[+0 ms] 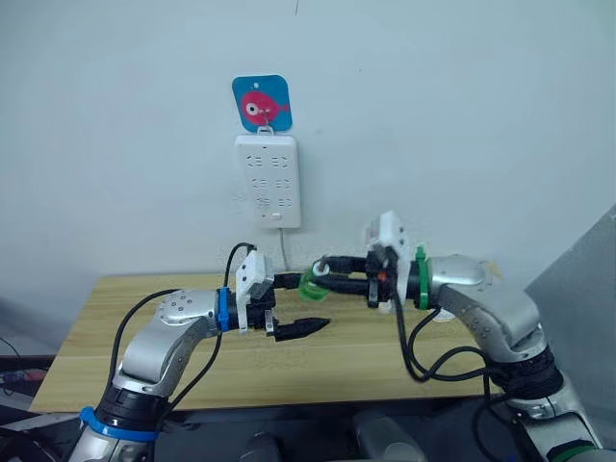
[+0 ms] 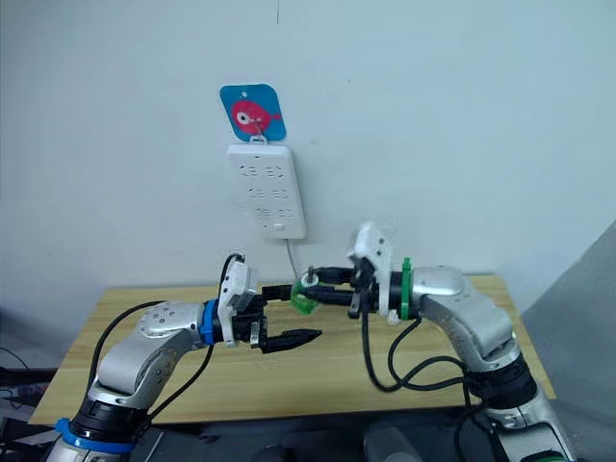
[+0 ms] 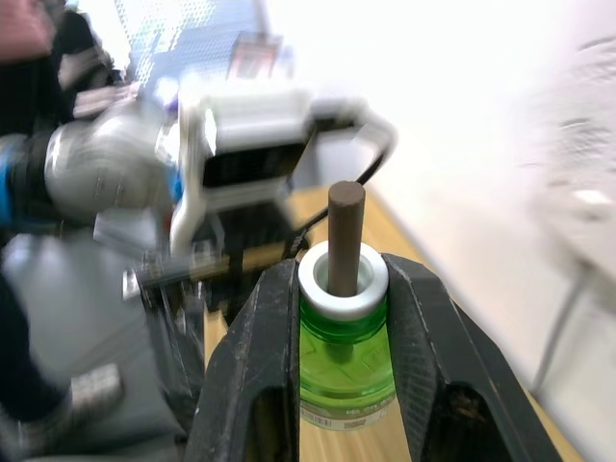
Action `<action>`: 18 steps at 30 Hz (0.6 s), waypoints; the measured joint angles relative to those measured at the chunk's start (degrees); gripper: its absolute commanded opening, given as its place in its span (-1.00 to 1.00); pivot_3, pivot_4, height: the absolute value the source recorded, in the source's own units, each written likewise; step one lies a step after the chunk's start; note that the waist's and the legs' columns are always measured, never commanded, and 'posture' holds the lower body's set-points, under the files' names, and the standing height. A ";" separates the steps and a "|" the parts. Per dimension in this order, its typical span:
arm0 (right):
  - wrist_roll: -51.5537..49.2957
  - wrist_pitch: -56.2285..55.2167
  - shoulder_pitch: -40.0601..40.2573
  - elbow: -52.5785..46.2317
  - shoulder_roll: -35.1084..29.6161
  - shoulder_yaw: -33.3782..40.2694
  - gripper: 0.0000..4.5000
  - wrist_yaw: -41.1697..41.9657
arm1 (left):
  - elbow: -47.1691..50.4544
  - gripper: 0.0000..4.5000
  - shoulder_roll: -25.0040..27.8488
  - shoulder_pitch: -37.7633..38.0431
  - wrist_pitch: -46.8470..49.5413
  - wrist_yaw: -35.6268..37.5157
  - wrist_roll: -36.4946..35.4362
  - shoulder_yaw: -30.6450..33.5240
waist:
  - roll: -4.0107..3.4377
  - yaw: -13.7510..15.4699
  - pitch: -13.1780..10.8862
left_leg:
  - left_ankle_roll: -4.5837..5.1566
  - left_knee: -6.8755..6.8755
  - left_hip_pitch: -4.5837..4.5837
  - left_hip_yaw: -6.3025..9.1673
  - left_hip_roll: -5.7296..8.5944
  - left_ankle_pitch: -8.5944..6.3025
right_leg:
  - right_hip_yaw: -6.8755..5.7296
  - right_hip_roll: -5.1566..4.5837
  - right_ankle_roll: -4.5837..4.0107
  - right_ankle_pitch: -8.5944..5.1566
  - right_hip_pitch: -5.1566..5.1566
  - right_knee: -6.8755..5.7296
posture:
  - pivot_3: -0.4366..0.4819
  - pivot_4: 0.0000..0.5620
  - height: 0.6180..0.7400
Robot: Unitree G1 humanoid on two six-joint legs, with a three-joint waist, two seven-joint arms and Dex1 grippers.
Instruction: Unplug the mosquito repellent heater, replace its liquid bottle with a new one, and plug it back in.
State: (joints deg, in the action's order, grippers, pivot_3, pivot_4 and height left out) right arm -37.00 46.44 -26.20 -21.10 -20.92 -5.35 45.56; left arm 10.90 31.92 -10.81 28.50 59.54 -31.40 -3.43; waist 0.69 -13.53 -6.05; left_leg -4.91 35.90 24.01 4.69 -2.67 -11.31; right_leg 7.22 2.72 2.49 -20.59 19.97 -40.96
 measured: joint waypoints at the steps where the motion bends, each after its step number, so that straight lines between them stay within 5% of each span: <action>1: -2.24 1.77 0.21 0.00 0.62 2.04 -0.62 -1.40 | 0.33 1.00 -0.60 -0.01 2.09 -1.16 -1.65 1.03 | 0.02 0.00 0.01 | 0.00 0.00 0.01 0.00 0.00 0.00 | 0.00 0.00 0.00 0.00 0.00 0.00 | -0.52 -0.91 0.89; 10: -26.07 14.21 4.03 -0.08 10.71 16.51 -0.62 -21.45 | 5.59 1.00 -5.34 -3.73 26.69 -15.52 -30.16 11.28 | 0.07 -0.46 0.08 | 0.00 0.06 0.04 0.05 0.00 0.00 | -0.03 0.01 0.00 0.00 0.01 -0.08 | -0.52 -0.92 0.89; 18: -42.48 13.19 5.60 -0.15 13.66 17.95 -0.62 -36.78 | 5.24 1.00 -10.34 -8.03 31.02 -29.53 -44.78 15.15 | 0.06 -0.59 0.10 | 0.00 0.08 0.03 0.02 0.01 0.00 | 0.00 0.01 0.01 0.01 0.01 -0.08 | -0.52 -0.92 0.89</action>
State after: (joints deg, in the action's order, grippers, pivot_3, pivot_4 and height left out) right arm -79.49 59.63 -20.60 -21.26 -7.26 12.60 8.78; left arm 16.14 21.58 -18.84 59.53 30.01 -76.18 11.72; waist 0.75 -14.12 -5.95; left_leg -4.91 35.98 24.04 4.71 -2.66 -11.31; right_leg 7.23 2.73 2.51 -20.58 19.98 -41.03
